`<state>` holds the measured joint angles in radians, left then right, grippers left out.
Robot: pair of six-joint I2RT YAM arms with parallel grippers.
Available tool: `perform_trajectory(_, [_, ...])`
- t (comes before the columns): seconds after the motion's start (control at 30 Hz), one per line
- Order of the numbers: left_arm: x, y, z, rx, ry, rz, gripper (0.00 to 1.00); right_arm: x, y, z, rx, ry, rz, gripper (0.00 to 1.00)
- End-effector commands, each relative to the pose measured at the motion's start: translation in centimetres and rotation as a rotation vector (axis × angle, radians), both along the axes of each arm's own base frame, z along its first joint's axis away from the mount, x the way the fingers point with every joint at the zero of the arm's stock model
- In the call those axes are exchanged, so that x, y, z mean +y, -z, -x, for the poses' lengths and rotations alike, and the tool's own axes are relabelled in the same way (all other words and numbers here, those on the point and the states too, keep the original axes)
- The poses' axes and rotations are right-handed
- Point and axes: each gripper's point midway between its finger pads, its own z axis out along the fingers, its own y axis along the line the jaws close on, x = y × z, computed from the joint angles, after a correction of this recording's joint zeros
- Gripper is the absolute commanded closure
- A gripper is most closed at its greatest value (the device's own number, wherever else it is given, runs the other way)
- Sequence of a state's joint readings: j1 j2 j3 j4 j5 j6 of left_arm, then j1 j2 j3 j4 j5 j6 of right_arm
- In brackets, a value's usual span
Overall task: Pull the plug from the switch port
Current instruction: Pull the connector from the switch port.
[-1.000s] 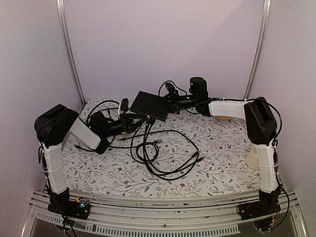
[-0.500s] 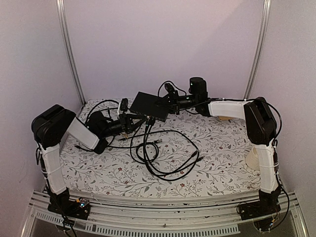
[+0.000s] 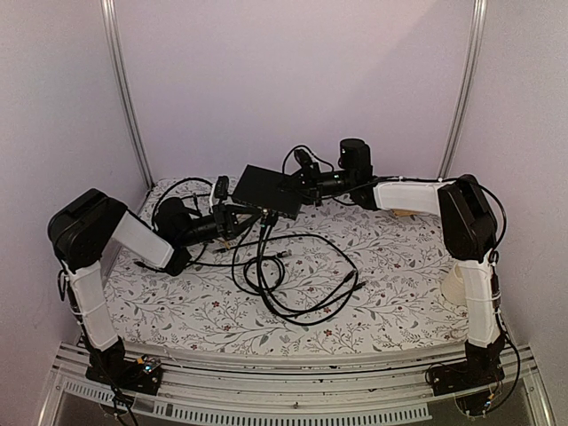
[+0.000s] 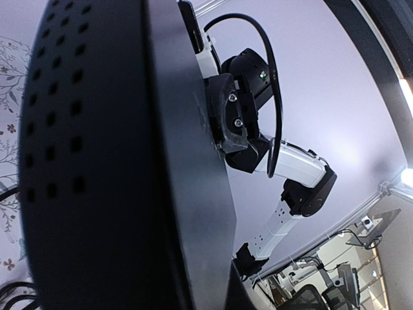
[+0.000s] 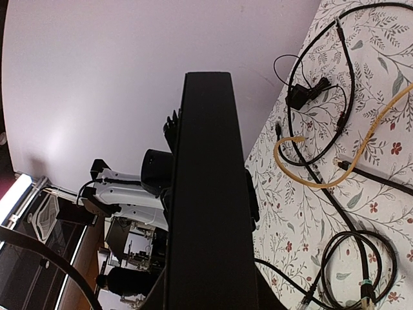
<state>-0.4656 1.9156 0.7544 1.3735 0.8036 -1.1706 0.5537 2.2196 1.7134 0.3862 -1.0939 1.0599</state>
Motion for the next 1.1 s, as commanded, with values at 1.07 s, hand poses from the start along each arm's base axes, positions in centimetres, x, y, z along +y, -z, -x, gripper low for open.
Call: perform_trajectory(1.07, [1.3,2.3,2.8,0.063,0.04,0.018,1.0,-3.7,-5.7,-4.8,-0.141,0.16,-0.102,0.98])
